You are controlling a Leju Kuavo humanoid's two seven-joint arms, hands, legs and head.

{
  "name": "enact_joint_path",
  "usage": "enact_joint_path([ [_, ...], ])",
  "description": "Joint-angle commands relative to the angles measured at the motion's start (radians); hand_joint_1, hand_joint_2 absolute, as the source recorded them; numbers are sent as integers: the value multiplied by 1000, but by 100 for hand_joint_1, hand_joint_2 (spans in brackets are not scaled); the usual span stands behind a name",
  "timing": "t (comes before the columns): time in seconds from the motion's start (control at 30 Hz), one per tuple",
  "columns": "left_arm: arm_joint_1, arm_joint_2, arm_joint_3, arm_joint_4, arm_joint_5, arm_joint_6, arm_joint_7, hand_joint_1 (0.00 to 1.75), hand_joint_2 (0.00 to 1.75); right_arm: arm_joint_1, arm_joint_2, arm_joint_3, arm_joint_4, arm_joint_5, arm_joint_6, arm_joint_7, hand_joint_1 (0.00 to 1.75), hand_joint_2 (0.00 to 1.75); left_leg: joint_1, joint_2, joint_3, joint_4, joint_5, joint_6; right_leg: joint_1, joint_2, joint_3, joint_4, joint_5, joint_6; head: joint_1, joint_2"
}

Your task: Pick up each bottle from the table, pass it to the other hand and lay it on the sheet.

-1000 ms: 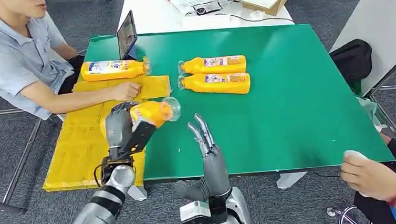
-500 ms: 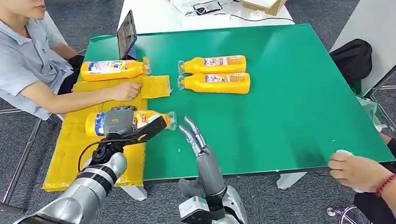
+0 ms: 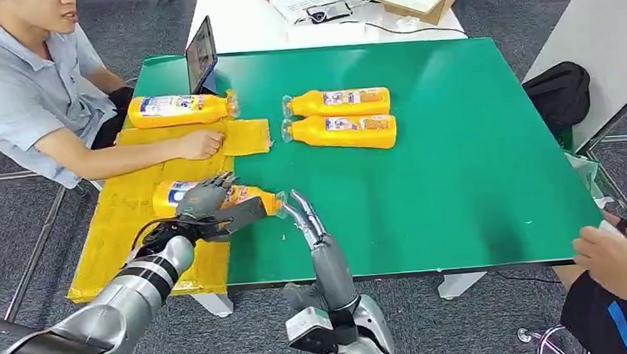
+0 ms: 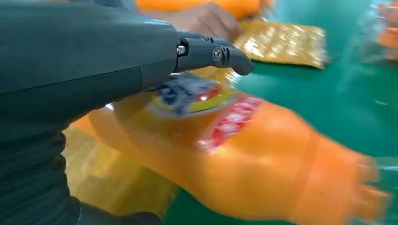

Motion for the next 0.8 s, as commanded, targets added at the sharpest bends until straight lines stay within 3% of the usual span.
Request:
enact_joint_path([
  [0.03, -43, -21, 157, 6, 211, -226, -182, 0, 175, -66, -41, 57, 83, -40, -2, 0, 0, 0, 1, 0, 2, 0, -1, -1, 1, 0, 2, 0, -1, -1, 0, 0],
  [0.17, -13, -37, 230, -66, 335, -232, -279, 0, 175, -70, -46, 76, 85, -50, -23, 0, 0, 0, 1, 2, 4, 1, -2, -1, 1, 2, 4, 0, -1, -2, 0, 0],
  [0.27, 68, -80, 301, -238, 472, -176, -346, 0, 175, -53, -54, 83, 74, -46, -54, 0, 0, 0, 1, 0, 5, 0, -2, -1, 1, 0, 6, -1, -2, -2, 0, 0],
  [0.33, 68, -80, 301, -238, 472, -176, -346, 0, 175, -53, -54, 83, 74, -46, -54, 0, 0, 0, 1, 0, 3, 0, -1, -1, 1, 0, 3, -1, -1, -1, 0, 0],
  [0.5, 274, -110, 248, -717, 937, -195, -274, 0, 175, -14, -67, 39, 52, 35, -98, 0, 0, 0, 0, 1, 2, -1, -1, -1, 0, 1, 2, -1, -1, -1, 0, 0],
  [0.67, 294, -105, 229, -760, 971, -188, -260, 0, 175, -10, -80, 28, 41, 39, -93, 0, 0, 0, 0, 1, 4, 0, -3, -1, 1, 1, 4, -1, -2, -2, 0, 0],
  [0.77, 367, -88, 218, -878, 1153, -142, -266, 0, 175, -9, -92, -101, 100, 199, -50, 82, 0, 0, 0, 0, 4, 0, -2, -1, 1, 0, 3, -1, -2, -2, 0, 0],
  [0.8, 425, -80, 226, -954, 1194, -95, -272, 0, 175, -34, -126, -140, 156, 311, 34, 220, 0, 175, 0, 0, 4, -1, -2, -1, 1, 0, 3, -1, -1, -2, 0, 0],
])
